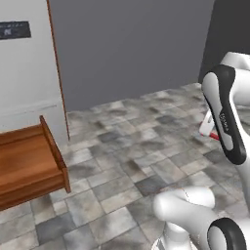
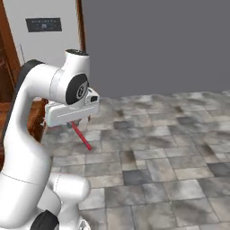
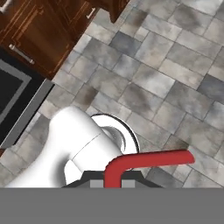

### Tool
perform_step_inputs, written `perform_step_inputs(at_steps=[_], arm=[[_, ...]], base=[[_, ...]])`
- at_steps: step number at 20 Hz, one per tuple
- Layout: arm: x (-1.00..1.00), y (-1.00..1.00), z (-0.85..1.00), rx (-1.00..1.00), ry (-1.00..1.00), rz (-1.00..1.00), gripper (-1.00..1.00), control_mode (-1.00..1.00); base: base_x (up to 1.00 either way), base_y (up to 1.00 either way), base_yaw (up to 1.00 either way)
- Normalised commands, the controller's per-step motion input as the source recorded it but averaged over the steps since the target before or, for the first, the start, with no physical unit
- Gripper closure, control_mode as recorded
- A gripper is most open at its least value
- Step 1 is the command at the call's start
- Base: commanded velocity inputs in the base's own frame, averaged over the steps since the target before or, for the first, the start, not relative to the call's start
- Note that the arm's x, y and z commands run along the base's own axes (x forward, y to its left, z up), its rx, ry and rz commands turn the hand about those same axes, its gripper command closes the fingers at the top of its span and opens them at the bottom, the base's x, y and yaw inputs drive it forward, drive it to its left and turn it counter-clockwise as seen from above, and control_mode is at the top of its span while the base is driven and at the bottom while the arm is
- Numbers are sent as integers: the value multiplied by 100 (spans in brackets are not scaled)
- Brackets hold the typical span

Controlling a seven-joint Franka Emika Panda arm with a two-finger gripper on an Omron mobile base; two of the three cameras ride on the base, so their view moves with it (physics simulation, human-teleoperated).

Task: Take a straw from the drawer in front and place it inside the glass cup on the dining counter.

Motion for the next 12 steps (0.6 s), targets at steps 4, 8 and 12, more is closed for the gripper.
perform_step_inputs(at_steps=[4,8,12], arm=[[0,0,0,0,0,0,100,100],[0,0,0,0,0,0,100,100],[0,0,0,0,0,0,100,100]], base=[[-6,-24,-82],[-4,-27,-80],[-4,-24,-79]])
